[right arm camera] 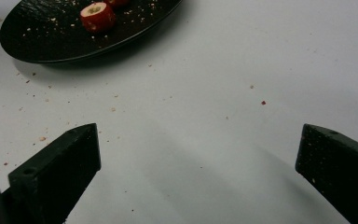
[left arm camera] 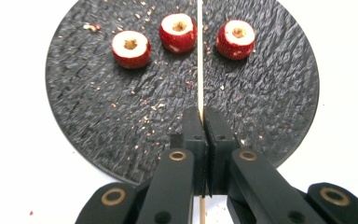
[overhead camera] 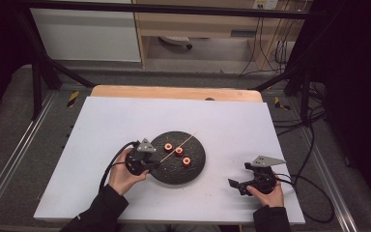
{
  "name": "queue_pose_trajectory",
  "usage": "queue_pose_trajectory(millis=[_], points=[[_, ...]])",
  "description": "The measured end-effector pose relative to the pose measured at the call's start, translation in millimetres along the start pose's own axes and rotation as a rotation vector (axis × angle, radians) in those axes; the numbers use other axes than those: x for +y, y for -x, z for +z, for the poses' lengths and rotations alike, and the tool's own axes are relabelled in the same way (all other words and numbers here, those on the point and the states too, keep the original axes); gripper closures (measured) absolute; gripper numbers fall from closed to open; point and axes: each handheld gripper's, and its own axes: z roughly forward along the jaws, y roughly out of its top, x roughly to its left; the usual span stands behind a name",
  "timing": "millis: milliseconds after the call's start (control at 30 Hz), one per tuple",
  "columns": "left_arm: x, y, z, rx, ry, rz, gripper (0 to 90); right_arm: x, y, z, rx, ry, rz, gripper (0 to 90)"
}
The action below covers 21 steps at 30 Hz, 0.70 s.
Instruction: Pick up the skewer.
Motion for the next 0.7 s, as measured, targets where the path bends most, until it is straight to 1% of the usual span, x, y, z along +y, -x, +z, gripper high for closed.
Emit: queue_pose_trajectory(millis=[133, 267, 367, 467, 500, 567, 633, 700], points=[[-8.7, -1.9, -9.5, 0.008, 0.042, -0.014, 88.4, 0.0, -0.1, 0.3, -0.002, 0.000, 0.003, 0.8], [-19.9, -2.3, -17.8, 0.014, 0.091, -0.039, 88.4, 0.2, -0.2, -0.2, -0.006, 0.000, 0.009, 0.7], [-28.1, -2.2, -22.7, 0.018, 0.112, -0.049, 88.4, 1.1, -0.6, 0.5, -0.014, -0.001, 0.012, 0.6], [-36.0, -1.4, -27.1, 0.023, 0.126, -0.051, 88.4, 2.4, -1.2, 0.7, -0.015, 0.002, 0.013, 0.6], [-38.3, -1.2, -28.6, 0.024, 0.132, -0.052, 88.4, 4.2, -2.0, 1.4, -0.023, 0.006, 0.006, 0.6], [-42.4, -0.9, -31.9, 0.026, 0.142, -0.056, 88.4, 4.9, -3.0, 1.7, -0.025, 0.006, 0.013, 0.6], [-45.9, -0.6, -34.9, 0.032, 0.156, -0.061, 88.4, 6.7, -4.5, 2.8, -0.030, 0.004, 0.010, 0.6], [-49.0, -0.3, -37.6, 0.037, 0.166, -0.058, 88.4, 9.1, -6.5, 4.6, -0.030, 0.003, 0.016, 0.5]])
